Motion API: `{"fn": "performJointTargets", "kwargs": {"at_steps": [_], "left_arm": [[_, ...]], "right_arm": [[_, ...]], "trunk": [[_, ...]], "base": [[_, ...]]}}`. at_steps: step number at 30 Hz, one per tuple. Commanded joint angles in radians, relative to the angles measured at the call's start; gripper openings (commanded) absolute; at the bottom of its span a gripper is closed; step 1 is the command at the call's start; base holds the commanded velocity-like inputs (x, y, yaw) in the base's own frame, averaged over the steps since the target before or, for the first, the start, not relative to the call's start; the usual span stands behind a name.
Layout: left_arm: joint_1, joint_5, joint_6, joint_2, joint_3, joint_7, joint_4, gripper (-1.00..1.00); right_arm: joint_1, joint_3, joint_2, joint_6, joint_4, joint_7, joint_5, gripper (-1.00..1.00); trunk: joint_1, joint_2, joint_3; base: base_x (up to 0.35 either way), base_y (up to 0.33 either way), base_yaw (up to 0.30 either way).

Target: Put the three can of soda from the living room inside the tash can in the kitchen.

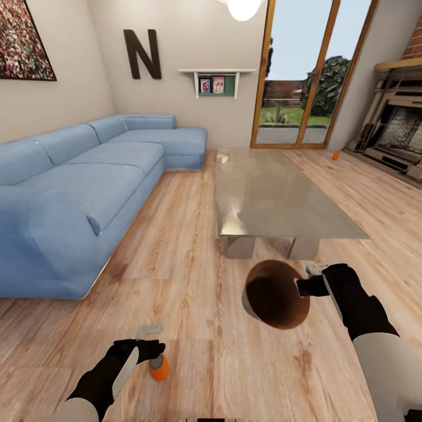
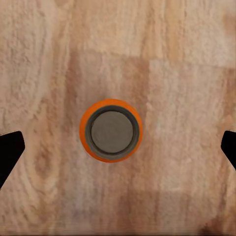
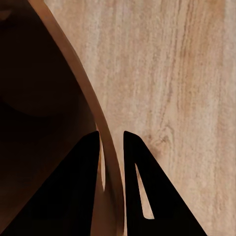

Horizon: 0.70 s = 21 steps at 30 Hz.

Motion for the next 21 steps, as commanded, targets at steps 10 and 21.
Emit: {"fn": "performJointTargets", "kwargs": {"at_steps": [10,21], "left_arm": [[0.000,0.000,-0.001,0.000,0.000,0.001,0.000,1.00],[0.000,0.000,-0.003,0.000,0.000,0.003,0.000,1.00]], "right_arm": [[-0.004,-0.002,-0.003,0.003,-0.006,0.004,-0.024,-1.00],[-0.009,-0.003,0.004,0.003,-0.007,0.005,-0.026,-1.00]], "trunk": [[0.004,-0.003,-0.039],[0.009,-0.005,-0.077]], "base": [[0.000,0.000,0.000],[0.000,0.000,0.000]]}}
